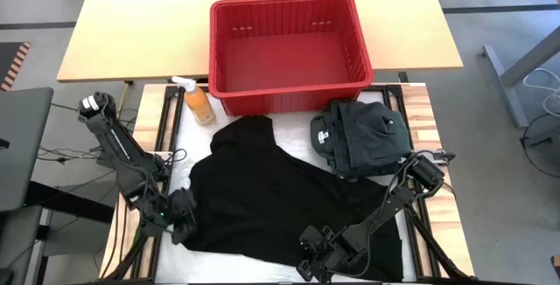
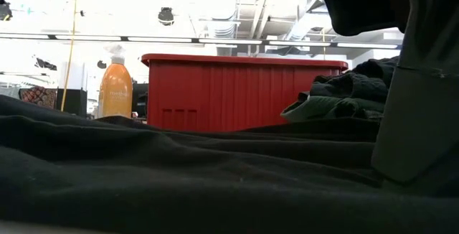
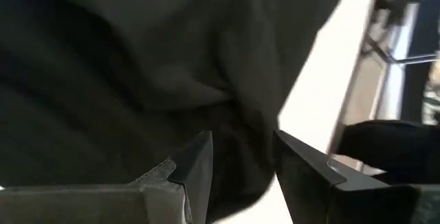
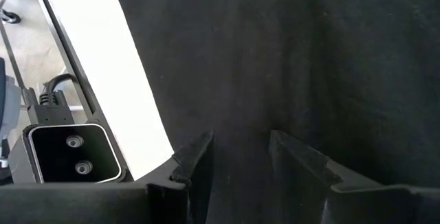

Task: Fold Laundry from Bin
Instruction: Fold the black shirt

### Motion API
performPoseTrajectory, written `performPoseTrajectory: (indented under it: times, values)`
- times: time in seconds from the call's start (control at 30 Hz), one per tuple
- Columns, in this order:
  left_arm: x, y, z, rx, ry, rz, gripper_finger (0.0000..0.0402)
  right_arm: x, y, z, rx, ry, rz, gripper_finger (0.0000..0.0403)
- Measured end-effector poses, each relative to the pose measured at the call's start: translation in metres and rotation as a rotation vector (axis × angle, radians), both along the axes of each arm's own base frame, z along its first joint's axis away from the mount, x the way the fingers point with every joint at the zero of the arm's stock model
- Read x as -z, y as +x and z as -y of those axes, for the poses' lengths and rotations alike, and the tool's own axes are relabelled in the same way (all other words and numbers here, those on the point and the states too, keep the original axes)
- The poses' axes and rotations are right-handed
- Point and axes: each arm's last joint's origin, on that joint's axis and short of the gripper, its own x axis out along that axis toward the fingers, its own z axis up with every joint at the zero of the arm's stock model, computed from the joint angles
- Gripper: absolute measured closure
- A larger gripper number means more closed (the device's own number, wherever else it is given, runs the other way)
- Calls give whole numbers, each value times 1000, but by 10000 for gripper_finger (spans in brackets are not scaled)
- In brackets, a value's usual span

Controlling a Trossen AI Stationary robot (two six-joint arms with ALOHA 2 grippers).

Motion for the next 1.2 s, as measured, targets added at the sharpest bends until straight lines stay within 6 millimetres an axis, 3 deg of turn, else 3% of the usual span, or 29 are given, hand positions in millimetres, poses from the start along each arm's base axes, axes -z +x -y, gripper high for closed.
performPoseTrajectory:
  times: [0.33,0.53,0.7,0.9,1.2]
  values:
    - [45,14,22,104,91,-84,262,0,-2,-2,-10,6,-3,230]
    - [61,24,41,208,44,-72,262,0,-2,-2,-11,6,-3,230]
    - [72,24,45,226,38,-141,273,0,-2,-2,-13,4,-3,230]
    - [63,20,39,233,38,-150,386,0,-2,-2,-13,5,-3,230]
    - [30,4,14,196,13,-146,401,0,-2,-2,-14,4,-4,230]
